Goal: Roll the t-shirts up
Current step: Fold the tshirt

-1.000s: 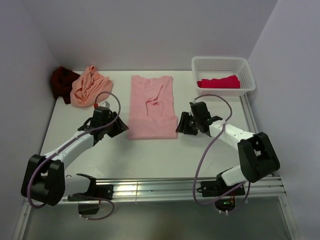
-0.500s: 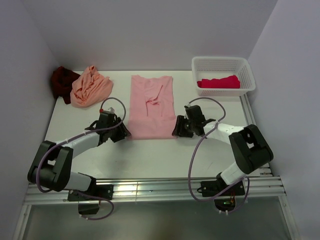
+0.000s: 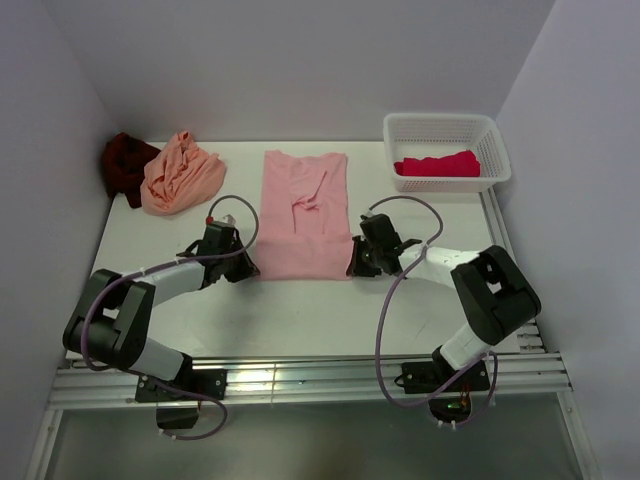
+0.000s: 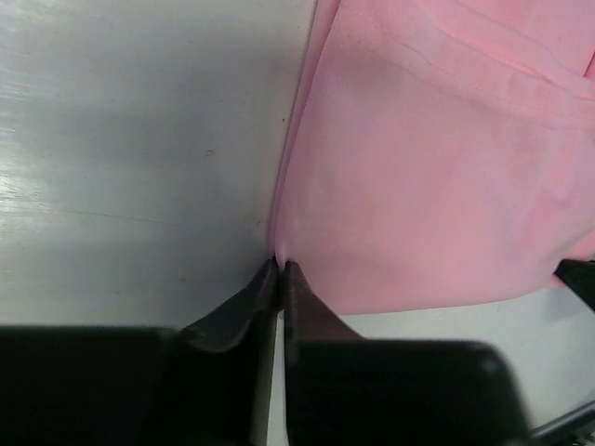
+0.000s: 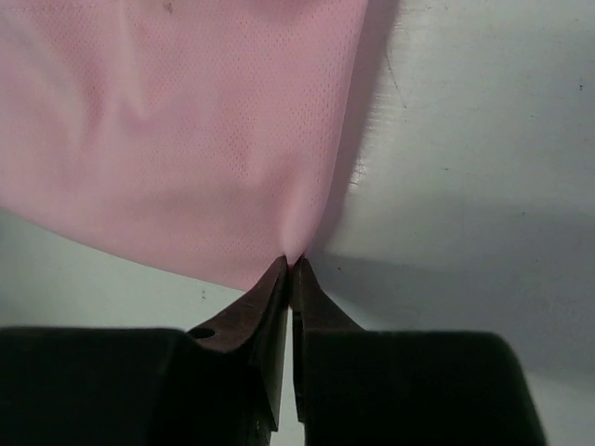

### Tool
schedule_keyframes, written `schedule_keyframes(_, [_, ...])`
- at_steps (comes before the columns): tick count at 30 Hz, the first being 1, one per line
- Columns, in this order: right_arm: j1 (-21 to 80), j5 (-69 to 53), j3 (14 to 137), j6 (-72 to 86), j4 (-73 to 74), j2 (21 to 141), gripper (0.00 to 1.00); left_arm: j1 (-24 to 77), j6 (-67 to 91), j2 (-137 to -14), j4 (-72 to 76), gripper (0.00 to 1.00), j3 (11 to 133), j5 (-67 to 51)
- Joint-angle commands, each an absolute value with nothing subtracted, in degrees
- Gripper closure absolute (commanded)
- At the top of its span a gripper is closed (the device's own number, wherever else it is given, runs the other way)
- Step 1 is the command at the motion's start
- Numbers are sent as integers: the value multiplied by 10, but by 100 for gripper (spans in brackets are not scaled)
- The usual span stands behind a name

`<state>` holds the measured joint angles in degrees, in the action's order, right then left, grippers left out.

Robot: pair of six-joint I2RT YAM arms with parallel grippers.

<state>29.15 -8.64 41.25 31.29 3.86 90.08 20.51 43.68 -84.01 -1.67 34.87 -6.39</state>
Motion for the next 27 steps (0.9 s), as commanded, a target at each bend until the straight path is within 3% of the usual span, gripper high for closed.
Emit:
schedule_keyframes(1, [301,-55,423,307,76,882,92,209,414,-846,-25,96,370,-67])
schedule_keyframes(2, [306,-48,425,306,89,880,95,209,410,-839,-33,100,372,-62])
schedule_keyframes(15, [379,42,398,329,161,802,98,259,422,-744,-74,100,330,-54])
schedule_keyframes(21, [411,73,298,425,117,719,98,304,469,-696,-70,100,280,-30])
schedule_keyframes(24, [427,93,249,460,101,672,86,331,493,-666,-69,100,251,-13])
schedule_keyframes(25, [432,100,229,477,96,649,68,345,505,-658,-69,100,238,-3])
schedule_keyframes(27, [457,131,208,506,87,619,55,359,513,-641,-69,98,228,-3])
